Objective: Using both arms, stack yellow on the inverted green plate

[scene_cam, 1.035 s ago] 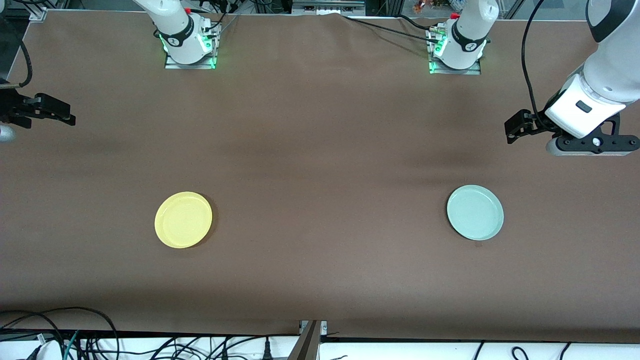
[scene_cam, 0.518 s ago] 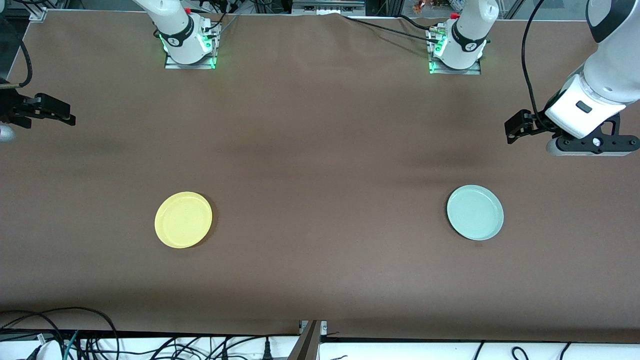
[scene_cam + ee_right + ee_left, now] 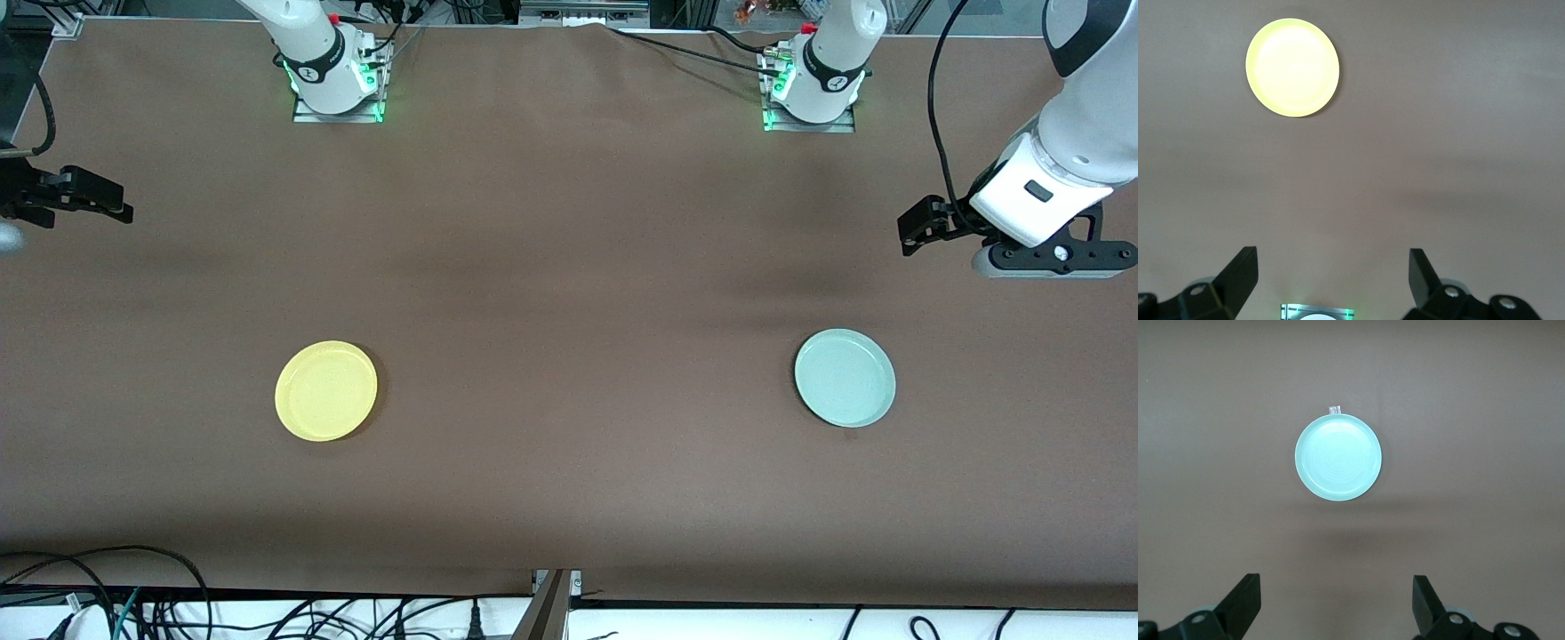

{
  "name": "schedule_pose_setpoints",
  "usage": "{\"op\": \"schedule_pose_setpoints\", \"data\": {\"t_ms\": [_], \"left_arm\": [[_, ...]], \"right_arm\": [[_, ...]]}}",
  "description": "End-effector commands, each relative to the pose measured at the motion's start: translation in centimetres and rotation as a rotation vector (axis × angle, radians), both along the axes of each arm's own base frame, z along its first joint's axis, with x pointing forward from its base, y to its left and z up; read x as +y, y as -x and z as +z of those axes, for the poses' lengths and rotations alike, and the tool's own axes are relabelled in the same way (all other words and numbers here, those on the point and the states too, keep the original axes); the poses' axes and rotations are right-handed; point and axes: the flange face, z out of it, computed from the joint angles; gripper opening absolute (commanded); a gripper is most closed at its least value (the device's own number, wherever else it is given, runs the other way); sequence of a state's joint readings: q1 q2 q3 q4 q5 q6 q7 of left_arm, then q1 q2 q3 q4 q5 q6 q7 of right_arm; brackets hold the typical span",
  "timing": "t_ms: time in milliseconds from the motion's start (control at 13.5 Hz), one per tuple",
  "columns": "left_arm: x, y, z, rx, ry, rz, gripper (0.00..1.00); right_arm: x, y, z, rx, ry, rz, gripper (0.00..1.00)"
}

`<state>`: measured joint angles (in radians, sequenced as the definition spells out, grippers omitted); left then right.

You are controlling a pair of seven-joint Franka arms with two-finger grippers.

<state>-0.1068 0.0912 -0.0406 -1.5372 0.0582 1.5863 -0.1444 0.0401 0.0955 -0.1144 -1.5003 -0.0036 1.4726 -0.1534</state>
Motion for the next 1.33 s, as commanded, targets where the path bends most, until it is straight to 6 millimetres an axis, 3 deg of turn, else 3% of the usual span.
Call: {"op": "schedule_pose_setpoints", "data": {"t_ms": [0,444,740,887,1035,1257], "left_arm": [[0.0,-0.2,0.9,-0.014,0.002,0.002,1.00],[-0.7,1.0,5.2,-0.030,-0.009,0.013,1.00],[0.5,1.5,3.9,0.049,-0.083,0.038,1.00],[0.8,1.2,4.1,0.037,-0.092,0.041,1.00],[1.2,0.3,2.3,0.067,-0.082,0.048,1.00],[1.8,0.2,1.7,0.091,-0.056,0.053,1.00]], "right_arm": [[-0.1,-0.1,0.4,-0.008,0.003,-0.016,1.00],[-0.6,-0.1,0.3,-0.006,0.006,-0.019,1.00],[-0.4,-0.1,0.3,-0.009,0.006,-0.016,1.00],[-0.5,-0.3,0.0,-0.003,0.005,-0.007,1.00],[-0.5,-0.3,0.0,-0.003,0.004,-0.005,1.00],[-0.3,-0.5,-0.5,0.004,0.002,-0.004,1.00]]}}
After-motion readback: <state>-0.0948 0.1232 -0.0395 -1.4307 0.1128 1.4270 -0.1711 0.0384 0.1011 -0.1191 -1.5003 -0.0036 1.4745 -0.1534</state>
